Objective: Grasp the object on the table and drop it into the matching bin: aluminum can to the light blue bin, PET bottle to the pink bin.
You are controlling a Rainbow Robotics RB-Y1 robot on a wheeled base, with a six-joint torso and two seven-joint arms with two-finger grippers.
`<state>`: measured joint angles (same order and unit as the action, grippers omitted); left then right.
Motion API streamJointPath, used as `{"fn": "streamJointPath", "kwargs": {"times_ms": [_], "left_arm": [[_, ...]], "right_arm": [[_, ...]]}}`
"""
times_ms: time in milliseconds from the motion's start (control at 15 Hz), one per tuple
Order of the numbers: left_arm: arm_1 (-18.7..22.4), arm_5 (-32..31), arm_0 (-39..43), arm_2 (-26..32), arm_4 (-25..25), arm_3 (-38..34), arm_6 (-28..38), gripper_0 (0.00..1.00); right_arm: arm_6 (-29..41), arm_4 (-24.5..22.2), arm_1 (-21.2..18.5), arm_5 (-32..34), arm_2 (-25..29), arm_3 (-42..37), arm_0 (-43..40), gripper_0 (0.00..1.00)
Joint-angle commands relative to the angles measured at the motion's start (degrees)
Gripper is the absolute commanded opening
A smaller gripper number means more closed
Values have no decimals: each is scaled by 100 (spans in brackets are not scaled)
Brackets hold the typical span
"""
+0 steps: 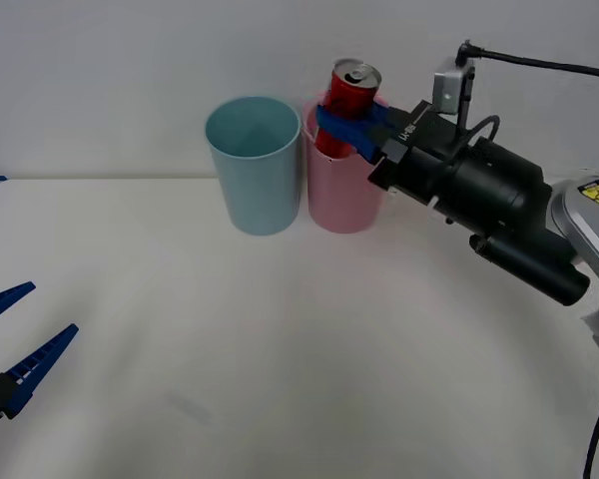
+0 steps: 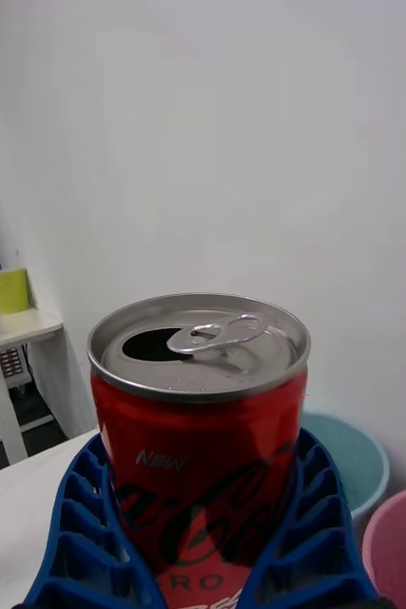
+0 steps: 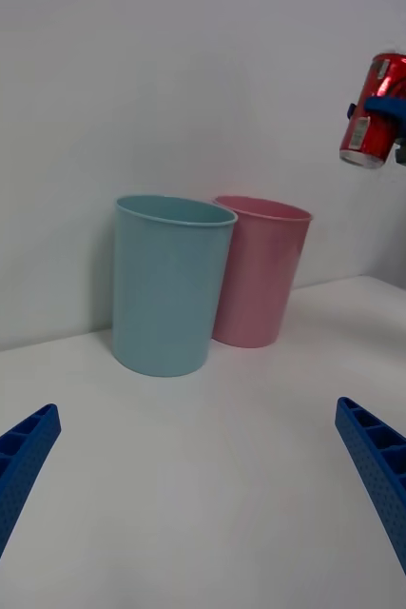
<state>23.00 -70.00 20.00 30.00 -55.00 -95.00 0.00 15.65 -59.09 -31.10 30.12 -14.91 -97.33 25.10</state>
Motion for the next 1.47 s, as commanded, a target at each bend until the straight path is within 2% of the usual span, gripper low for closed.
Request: {"fn": "streamJointPath", "kwargs": {"times_ms": [67, 200, 333, 867, 1200, 1467], "left_arm": [[0, 0, 0, 0, 0, 0, 0, 100], [0, 0, 0, 0, 0, 0, 0, 100], [0, 0, 0, 0, 0, 0, 0, 100], [0, 0, 0, 0, 0, 0, 0, 100], [0, 0, 0, 0, 0, 0, 0, 100], [0, 0, 0, 0, 0, 0, 0, 100]], "right_arm": [[9, -7, -107, -656, -451, 12, 364, 0], [-62, -68, -124, -964, -723, 179, 637, 0], [-150, -130, -36, -973, -829, 592, 1032, 0], [-413, -270, 755, -990, -1251, 2948, 2649, 0], [-528, -261, 1326, -1623, -1681, 4152, 3379, 0], [-616, -261, 1713, -1975, -1787, 4899, 3783, 1]]}}
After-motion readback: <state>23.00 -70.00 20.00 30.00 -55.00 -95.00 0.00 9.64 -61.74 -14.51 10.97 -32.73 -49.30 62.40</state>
